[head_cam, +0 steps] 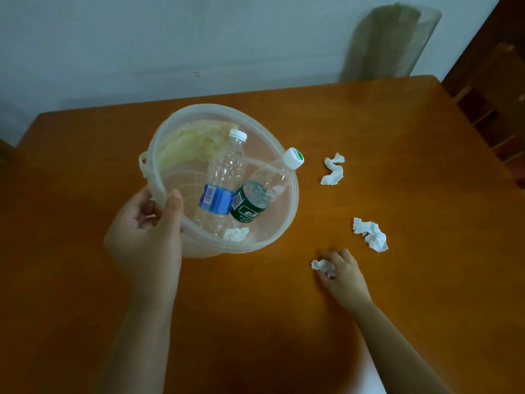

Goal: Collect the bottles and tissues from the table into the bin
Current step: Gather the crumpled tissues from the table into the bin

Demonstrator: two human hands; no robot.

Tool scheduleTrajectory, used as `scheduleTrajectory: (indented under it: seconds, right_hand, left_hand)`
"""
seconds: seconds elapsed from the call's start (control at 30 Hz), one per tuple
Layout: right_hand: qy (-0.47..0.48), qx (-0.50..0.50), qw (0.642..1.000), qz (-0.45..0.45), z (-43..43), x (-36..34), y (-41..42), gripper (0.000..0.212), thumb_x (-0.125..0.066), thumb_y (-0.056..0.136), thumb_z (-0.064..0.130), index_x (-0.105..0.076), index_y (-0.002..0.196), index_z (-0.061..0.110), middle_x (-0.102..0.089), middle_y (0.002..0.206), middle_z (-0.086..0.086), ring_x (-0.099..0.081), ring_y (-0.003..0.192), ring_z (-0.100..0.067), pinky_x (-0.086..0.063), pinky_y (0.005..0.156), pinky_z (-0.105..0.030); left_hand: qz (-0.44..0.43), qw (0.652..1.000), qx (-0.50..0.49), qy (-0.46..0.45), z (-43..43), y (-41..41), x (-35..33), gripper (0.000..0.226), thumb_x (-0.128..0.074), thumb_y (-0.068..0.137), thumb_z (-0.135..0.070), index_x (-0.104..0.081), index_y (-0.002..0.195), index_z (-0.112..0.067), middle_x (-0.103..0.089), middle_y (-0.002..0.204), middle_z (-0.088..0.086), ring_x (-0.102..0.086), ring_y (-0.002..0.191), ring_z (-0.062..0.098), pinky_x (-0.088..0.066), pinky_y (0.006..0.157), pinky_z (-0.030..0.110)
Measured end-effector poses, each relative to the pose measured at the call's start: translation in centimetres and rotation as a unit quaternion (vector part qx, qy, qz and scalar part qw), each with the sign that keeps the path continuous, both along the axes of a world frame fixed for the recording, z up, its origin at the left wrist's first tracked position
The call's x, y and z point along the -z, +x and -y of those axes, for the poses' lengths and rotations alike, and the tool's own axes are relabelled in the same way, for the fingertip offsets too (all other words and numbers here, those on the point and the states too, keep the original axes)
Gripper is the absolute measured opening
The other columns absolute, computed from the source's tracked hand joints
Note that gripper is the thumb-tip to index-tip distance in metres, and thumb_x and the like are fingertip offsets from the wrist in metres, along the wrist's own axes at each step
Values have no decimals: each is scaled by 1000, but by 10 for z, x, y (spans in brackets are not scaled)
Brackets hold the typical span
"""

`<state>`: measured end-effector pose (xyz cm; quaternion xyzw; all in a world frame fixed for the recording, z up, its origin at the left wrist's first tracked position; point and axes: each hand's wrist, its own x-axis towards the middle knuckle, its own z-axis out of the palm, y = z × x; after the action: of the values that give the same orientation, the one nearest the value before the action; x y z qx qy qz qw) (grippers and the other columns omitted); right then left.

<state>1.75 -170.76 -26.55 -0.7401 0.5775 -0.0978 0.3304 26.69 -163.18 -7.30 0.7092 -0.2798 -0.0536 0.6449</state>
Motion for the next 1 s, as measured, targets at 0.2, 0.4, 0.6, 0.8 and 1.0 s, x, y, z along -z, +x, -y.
scheduleTrajectory:
  seconds: [0.2,0.4,0.6,0.8,1.0]
  right_hand:
    - [-19,52,998,43,-3,0,-2,24,-62,83,19,-59,106,14,-50,101,0,-51,86,-12,-39,65,-16]
    - [-117,168,966,156,6,-54,-4,20,-68,78,14,-60,96,13,-59,92,-3,-54,75,-12,-39,61,-13]
    - [-218,152,934,238,10,-153,19,30,-69,76,16,-56,101,23,-56,89,16,-57,79,-1,-46,62,-10]
    - [-214,36,944,248,-3,-201,63,27,-70,74,14,-59,99,19,-59,88,9,-55,79,-5,-45,67,-12]
    - [-184,-35,954,233,-12,-208,97,27,-68,75,15,-59,100,20,-59,91,7,-55,80,-4,-45,68,-9]
  left_hand:
    - [-16,1000,2,-4,-2,-3,-1,17,-68,72,-34,-66,74,-51,-66,68,-28,-64,60,-1,-51,46,17]
    - [-27,999,18,-6,-8,-1,-3,18,-68,71,-36,-65,75,-53,-67,72,-29,-65,61,-1,-50,46,16]
    - [-35,999,42,-8,-16,-2,-10,27,-68,74,-32,-62,73,-58,-64,69,-33,-62,58,-6,-54,47,20]
    - [-49,997,58,-13,-21,-3,-13,28,-68,74,-32,-62,72,-59,-63,64,-30,-60,54,-4,-55,51,29]
    - [-74,995,63,-21,-26,0,-12,17,-70,73,-31,-67,75,-47,-64,61,-19,-59,51,-1,-54,48,25]
